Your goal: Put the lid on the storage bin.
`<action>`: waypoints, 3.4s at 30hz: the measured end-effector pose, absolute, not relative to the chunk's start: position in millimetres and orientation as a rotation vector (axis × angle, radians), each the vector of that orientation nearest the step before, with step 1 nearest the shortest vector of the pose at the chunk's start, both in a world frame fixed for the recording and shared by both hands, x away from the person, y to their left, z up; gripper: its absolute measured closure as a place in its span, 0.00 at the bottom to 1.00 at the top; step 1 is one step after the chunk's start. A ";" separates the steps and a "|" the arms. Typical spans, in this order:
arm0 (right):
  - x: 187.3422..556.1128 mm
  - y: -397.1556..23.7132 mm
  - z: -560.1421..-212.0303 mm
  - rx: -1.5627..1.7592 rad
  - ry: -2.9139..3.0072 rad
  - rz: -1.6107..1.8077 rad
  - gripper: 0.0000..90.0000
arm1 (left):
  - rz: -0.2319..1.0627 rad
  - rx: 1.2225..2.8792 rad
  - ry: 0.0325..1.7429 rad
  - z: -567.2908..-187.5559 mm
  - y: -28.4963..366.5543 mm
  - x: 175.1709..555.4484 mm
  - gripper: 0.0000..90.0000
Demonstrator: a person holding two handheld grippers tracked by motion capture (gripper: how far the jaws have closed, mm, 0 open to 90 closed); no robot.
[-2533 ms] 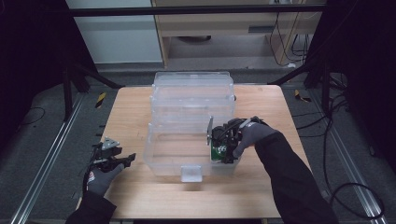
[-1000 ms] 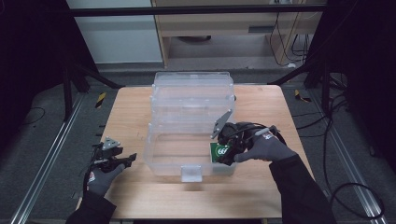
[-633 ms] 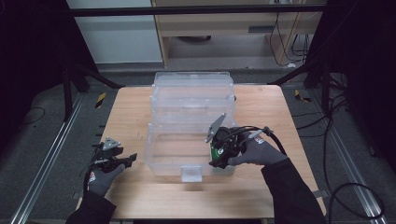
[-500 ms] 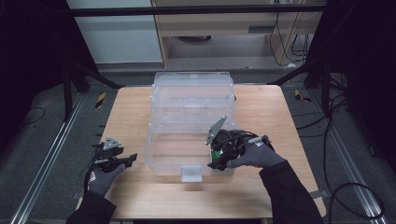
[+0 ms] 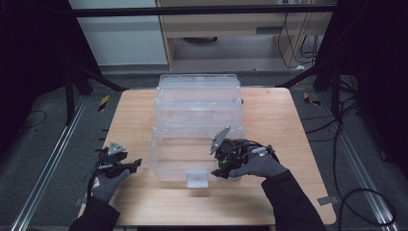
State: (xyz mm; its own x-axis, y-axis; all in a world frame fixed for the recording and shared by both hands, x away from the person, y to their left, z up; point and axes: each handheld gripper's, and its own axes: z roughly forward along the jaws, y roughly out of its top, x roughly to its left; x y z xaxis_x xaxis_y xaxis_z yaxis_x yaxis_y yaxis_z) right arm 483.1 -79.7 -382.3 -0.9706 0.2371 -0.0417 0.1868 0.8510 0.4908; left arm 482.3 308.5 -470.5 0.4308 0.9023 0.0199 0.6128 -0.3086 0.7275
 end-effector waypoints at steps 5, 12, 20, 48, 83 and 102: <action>485.4 -75.0 -386.5 0.315 2.919 0.774 0.53 | 0.576 2.039 1.270 -470.3 309.5 482.1 0.35; 487.9 -72.9 -390.2 0.299 2.938 0.736 0.62 | 0.576 2.041 1.269 -470.3 309.7 482.7 0.35; 488.7 -67.5 -397.8 0.274 2.980 0.680 0.66 | 0.577 2.034 1.270 -469.6 309.7 482.4 0.35; 486.2 -60.2 -393.8 0.239 3.015 0.731 0.64 | 0.577 2.040 1.258 -467.7 308.6 482.4 0.35; 490.3 -43.2 -406.7 0.264 3.114 0.598 0.71 | 0.684 2.054 1.001 -371.4 292.8 499.0 0.36; 490.3 -42.9 -406.4 0.269 3.116 0.591 0.71 | 0.670 2.231 0.647 -310.5 252.5 526.7 0.42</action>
